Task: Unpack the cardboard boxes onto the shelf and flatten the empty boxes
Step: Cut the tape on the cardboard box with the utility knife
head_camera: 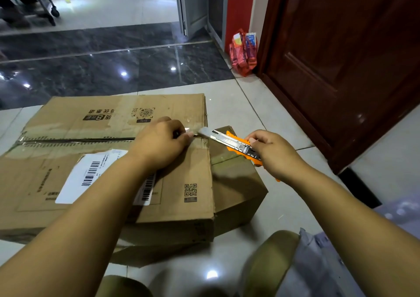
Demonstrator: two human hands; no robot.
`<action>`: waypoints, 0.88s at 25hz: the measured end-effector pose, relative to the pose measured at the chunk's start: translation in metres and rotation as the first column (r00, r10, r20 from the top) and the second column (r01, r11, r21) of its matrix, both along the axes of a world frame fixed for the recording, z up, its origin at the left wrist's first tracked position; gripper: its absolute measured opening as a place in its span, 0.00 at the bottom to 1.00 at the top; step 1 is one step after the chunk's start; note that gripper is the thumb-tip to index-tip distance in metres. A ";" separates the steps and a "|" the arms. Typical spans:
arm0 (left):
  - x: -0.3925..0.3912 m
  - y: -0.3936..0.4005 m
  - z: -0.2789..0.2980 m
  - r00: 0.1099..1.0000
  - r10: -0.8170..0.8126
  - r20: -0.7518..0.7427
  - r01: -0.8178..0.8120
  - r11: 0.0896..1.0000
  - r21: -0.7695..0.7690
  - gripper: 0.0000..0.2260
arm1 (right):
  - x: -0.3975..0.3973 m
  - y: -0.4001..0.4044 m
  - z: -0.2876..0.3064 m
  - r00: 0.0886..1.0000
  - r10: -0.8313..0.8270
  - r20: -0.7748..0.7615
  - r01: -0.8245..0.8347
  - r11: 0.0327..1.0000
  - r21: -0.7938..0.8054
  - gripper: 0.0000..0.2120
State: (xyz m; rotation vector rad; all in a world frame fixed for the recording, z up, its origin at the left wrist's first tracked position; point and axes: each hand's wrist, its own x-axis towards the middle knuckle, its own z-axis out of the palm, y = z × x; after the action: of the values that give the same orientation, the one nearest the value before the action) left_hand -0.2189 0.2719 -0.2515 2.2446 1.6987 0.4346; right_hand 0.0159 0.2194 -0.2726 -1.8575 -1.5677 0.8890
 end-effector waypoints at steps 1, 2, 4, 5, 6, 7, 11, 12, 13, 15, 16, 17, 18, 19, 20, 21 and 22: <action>0.000 0.001 0.001 1.000 0.004 0.016 -0.004 0.999 -0.032 0.14 | 0.000 0.000 -0.001 0.999 0.005 0.054 -0.005 1.000 0.005 0.12; 0.000 0.002 0.002 0.999 0.013 0.034 -0.011 0.998 -0.060 0.13 | -0.001 0.000 -0.001 0.991 0.017 0.130 -0.018 1.000 0.008 0.14; -0.002 0.003 0.004 0.997 0.033 0.073 -0.025 0.994 -0.107 0.12 | -0.003 0.001 0.002 0.953 0.031 0.300 -0.037 0.999 0.015 0.19; -0.002 0.003 0.004 0.995 0.043 0.094 -0.031 0.992 -0.123 0.11 | -0.003 0.002 0.005 0.934 0.028 0.357 -0.038 0.999 0.022 0.21; -0.003 0.002 0.005 0.992 0.054 0.110 -0.039 0.990 -0.134 0.12 | -0.004 0.003 0.007 0.921 0.022 0.389 -0.036 0.999 0.029 0.21; -0.003 0.002 0.005 0.991 0.063 0.117 -0.046 0.989 -0.138 0.12 | -0.004 0.004 0.009 0.913 0.019 0.408 -0.035 0.999 0.033 0.20; -0.001 0.001 0.004 0.994 0.070 0.087 -0.060 0.991 -0.121 0.11 | -0.004 0.010 0.012 0.905 0.087 0.417 -0.092 0.996 -0.008 0.18; 0.000 0.000 0.004 0.994 0.072 0.080 -0.062 0.990 -0.124 0.11 | -0.005 0.012 0.012 0.896 0.109 0.430 -0.110 0.994 -0.022 0.19; 0.000 0.000 0.004 0.994 0.073 0.077 -0.063 0.990 -0.129 0.11 | -0.005 0.013 0.011 0.888 0.126 0.443 -0.124 0.992 -0.033 0.18; 0.001 0.000 0.003 0.994 0.074 0.078 -0.064 0.989 -0.130 0.11 | -0.006 0.015 0.008 0.878 0.147 0.456 -0.150 0.988 -0.030 0.18; 0.002 -0.001 0.003 0.994 0.076 0.077 -0.066 0.990 -0.125 0.12 | -0.006 0.016 0.008 0.873 0.151 0.464 -0.161 0.987 -0.017 0.17; 0.003 0.000 0.003 0.994 0.078 0.072 -0.069 0.990 -0.119 0.12 | -0.006 0.016 0.007 0.864 0.147 0.481 -0.168 0.986 -0.001 0.17; 0.004 0.000 0.004 0.995 0.080 0.062 -0.072 0.991 -0.116 0.12 | -0.007 0.016 0.007 0.851 0.141 0.507 -0.173 0.985 0.017 0.17; 0.004 0.000 0.004 0.995 0.082 0.051 -0.076 0.990 -0.116 0.12 | -0.008 0.017 0.006 0.833 0.133 0.537 -0.180 0.983 0.036 0.17; 0.005 0.001 0.004 0.996 0.083 0.037 -0.078 0.990 -0.119 0.12 | -0.008 0.017 0.006 0.816 0.126 0.564 -0.189 0.981 0.054 0.17; 0.006 0.001 0.004 0.996 0.082 0.024 -0.078 0.990 -0.121 0.12 | -0.009 0.019 0.005 0.803 0.121 0.584 -0.196 0.978 0.067 0.18; 0.006 0.002 0.004 0.997 0.078 0.013 -0.076 0.990 -0.121 0.12 | -0.009 0.020 0.005 0.795 0.117 0.595 -0.201 0.977 0.076 0.18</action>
State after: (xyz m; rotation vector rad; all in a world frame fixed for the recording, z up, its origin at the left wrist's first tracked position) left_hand -0.2131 0.2735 -0.2471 2.0899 1.7587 0.3578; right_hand 0.0067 0.2391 -0.2672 -2.0341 -2.1180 0.2440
